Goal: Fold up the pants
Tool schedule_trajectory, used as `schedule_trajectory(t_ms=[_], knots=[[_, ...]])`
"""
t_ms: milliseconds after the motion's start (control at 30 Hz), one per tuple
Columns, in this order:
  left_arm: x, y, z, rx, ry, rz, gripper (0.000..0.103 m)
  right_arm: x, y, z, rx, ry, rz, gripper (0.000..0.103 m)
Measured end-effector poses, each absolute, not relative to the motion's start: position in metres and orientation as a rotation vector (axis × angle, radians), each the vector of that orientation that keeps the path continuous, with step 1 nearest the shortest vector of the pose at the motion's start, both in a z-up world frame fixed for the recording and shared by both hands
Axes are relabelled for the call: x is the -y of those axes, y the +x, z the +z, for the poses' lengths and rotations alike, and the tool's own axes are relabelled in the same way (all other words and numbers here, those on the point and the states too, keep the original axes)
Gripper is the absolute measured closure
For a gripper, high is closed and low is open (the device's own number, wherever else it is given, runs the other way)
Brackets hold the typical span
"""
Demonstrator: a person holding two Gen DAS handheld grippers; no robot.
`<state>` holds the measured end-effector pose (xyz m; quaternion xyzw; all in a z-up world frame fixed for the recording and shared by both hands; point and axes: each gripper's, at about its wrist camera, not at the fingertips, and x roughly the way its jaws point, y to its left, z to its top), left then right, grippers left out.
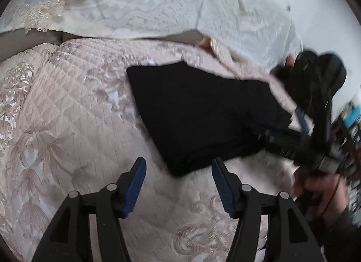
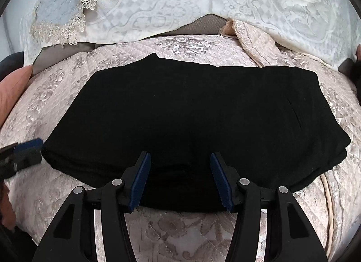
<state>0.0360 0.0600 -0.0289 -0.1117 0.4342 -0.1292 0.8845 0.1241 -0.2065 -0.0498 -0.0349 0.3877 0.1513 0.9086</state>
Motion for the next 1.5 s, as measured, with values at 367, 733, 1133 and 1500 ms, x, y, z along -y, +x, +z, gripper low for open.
schedule_trajectory(t_ms=[367,733,1133,1500], knots=[[-0.071,0.037,-0.036,-0.913,-0.216,-0.061,0.038,0.208,0.121,-0.049,-0.795,-0.074,0.299,0.048],[-0.094,0.041,-0.016,-0.843,-0.461,-0.131,0.039,0.218,0.112,-0.042,-0.772,-0.061,0.287,0.048],[-0.079,0.105,-0.054,-0.87,-0.596,-0.123,0.04,0.241,0.1,-0.039,-0.761,0.009,0.27,0.048],[-0.094,0.115,-0.064,-0.915,-0.677,-0.195,0.092,0.31,0.103,-0.035,-0.737,0.274,0.194,0.048]])
